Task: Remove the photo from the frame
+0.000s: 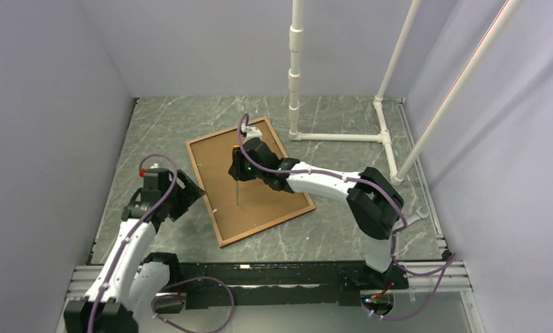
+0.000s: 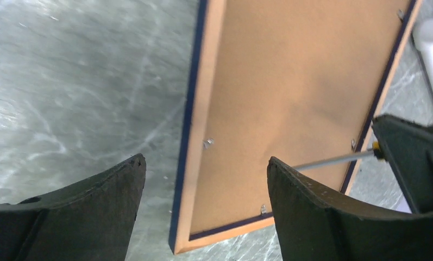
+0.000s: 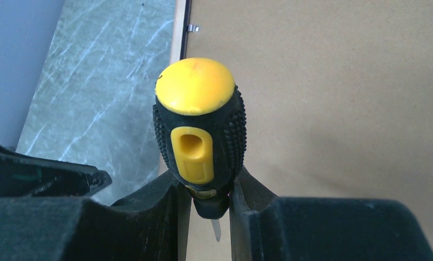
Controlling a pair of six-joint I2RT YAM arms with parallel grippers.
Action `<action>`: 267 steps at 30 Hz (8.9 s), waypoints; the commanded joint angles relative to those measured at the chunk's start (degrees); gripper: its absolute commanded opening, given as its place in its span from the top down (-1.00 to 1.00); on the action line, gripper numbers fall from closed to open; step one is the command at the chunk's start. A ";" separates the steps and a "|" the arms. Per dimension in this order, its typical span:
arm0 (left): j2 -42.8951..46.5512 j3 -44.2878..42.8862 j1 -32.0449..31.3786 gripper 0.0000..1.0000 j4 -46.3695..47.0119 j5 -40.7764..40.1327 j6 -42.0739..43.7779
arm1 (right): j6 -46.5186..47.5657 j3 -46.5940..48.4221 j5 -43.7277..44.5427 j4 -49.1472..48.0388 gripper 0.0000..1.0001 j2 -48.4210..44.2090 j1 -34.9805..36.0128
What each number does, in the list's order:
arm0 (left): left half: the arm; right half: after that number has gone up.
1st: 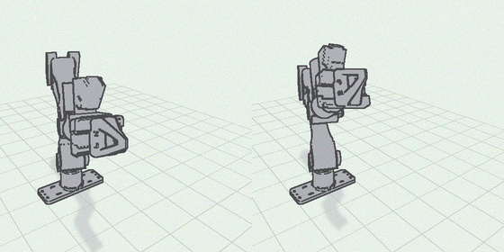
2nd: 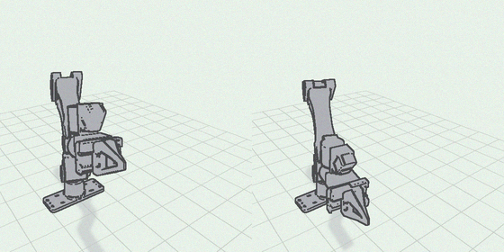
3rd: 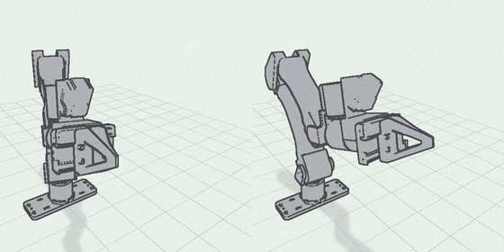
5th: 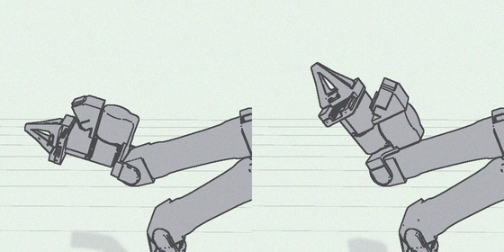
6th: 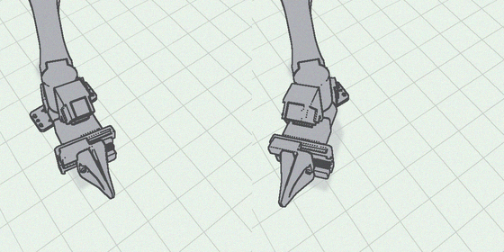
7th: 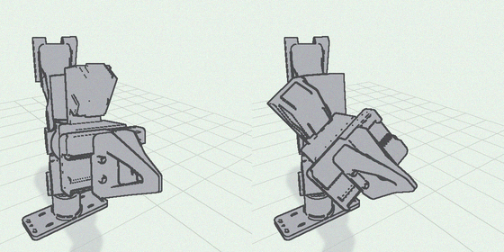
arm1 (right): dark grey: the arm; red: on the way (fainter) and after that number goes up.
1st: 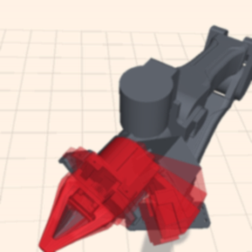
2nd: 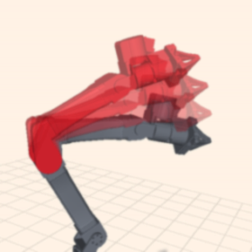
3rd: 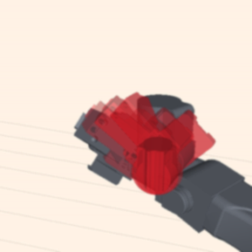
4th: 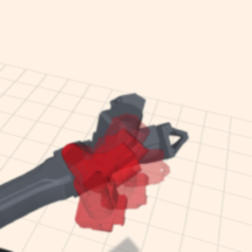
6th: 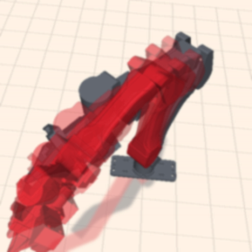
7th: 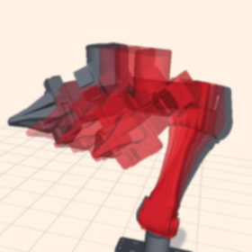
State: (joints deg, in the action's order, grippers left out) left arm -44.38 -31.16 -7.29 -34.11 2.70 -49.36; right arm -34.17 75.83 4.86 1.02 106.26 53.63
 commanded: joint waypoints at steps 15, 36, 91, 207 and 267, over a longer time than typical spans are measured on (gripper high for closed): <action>-32.87 -12.33 18.41 -0.33 8.10 23.61 23.87 | -2.10 14.33 9.65 -13.62 1.00 13.49 5.68; -41.82 -13.38 15.24 0.26 10.90 22.42 25.28 | -0.06 16.97 10.52 -8.90 1.00 16.53 8.06; -41.49 -17.67 10.45 0.19 4.53 15.19 27.95 | 3.52 3.61 6.12 1.64 1.00 -5.33 7.67; -14.08 -0.46 -0.84 -0.61 10.10 3.37 8.61 | 6.71 -25.91 7.68 -7.00 1.00 -30.78 -16.61; -27.61 0.26 -6.03 0.94 12.20 -4.35 13.08 | 19.19 -20.68 14.95 -27.64 1.00 -8.12 -16.25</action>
State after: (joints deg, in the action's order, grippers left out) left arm -72.16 -32.36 -13.32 -19.29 -0.36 -37.15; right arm -14.00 52.69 17.17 -21.37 97.65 37.19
